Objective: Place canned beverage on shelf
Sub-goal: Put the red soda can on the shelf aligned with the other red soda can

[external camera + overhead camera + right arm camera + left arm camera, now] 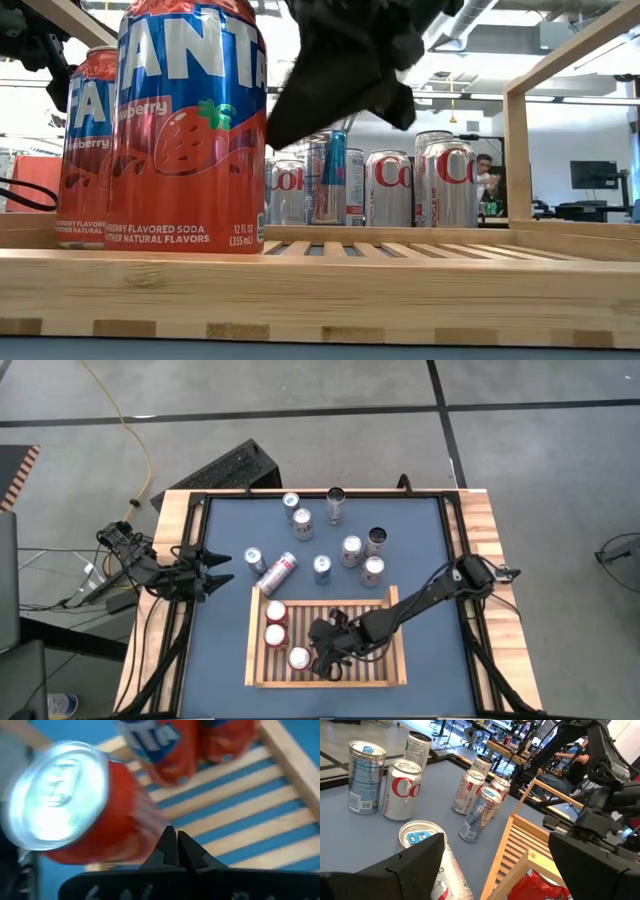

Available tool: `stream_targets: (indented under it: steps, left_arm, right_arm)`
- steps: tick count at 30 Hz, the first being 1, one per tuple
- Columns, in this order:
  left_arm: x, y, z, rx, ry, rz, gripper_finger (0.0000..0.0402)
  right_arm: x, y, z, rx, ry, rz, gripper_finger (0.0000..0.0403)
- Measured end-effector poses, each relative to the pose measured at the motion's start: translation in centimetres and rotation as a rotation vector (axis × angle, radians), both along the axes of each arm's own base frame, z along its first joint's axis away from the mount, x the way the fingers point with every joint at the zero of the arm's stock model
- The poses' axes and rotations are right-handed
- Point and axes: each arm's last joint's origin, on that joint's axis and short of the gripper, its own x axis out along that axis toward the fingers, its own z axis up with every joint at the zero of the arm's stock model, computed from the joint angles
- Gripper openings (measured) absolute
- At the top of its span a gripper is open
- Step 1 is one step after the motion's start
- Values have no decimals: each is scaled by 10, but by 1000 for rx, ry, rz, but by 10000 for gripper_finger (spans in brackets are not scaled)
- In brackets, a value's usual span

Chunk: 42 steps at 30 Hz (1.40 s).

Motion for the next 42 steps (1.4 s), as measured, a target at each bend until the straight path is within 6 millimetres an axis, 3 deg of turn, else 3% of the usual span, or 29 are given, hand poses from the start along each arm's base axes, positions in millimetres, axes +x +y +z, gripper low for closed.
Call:
stream_targets:
  steps: [6, 16, 24, 42]
  left_arm:
    - [0, 0, -1, 6, 7, 0, 348]
    - [0, 0, -2, 12, 16, 0, 348]
    - [0, 0, -2, 14, 18, -1, 348]
    - [0, 0, -2, 14, 18, 0, 348]
  right_arm:
    - [3, 3, 3, 26, -36, 68, 0]
    - [8, -8, 3, 19, -34, 38, 0]
    - [-15, 18, 5, 92, 41, -43, 0]
    - [-9, 16, 8, 172, 5, -57, 0]
